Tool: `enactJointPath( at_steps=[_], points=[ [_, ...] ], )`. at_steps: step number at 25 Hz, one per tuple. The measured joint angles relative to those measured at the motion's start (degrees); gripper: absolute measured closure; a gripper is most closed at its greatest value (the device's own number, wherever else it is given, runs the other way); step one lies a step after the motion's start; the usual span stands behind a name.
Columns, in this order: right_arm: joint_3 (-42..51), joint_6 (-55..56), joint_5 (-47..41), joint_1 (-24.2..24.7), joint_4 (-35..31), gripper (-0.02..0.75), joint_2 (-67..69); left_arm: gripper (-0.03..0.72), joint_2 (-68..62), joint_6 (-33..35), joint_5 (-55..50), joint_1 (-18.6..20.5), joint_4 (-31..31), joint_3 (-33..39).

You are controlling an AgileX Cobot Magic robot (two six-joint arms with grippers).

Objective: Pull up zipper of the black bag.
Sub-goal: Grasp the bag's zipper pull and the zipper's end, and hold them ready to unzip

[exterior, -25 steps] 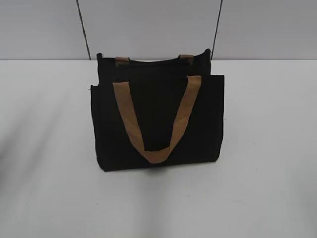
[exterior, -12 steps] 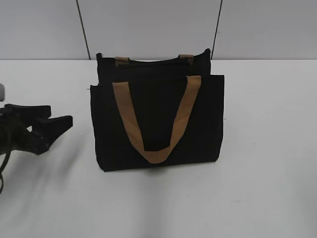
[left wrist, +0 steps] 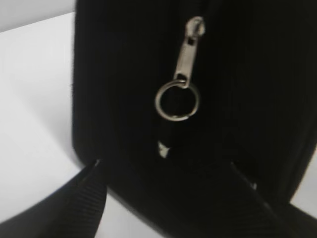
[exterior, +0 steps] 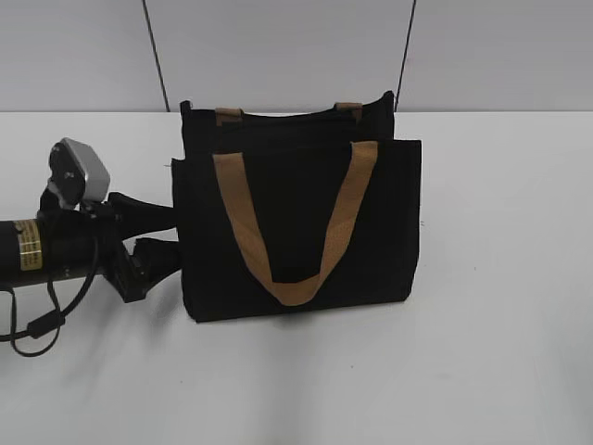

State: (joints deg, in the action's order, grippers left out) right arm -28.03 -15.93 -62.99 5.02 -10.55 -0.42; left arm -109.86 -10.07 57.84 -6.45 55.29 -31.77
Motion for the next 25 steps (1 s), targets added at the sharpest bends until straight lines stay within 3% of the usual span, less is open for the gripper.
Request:
enactJointPath(
  at_steps=[17,20,25],
  points=[
    [0.0,0.0,0.0,0.0,0.0,0.304,0.0,0.160,-8.9,0.0,0.2,-1.6,1.5,-9.5],
    [0.0,0.0,0.0,0.0,0.0,0.304,0.0,0.204,-9.7,0.0,0.3,-1.6,1.7,-11.3],
    [0.0,0.0,0.0,0.0,0.0,0.304,0.0,0.340,-11.3,0.0,1.6,-2.3,1.2,-12.0]
  ],
)
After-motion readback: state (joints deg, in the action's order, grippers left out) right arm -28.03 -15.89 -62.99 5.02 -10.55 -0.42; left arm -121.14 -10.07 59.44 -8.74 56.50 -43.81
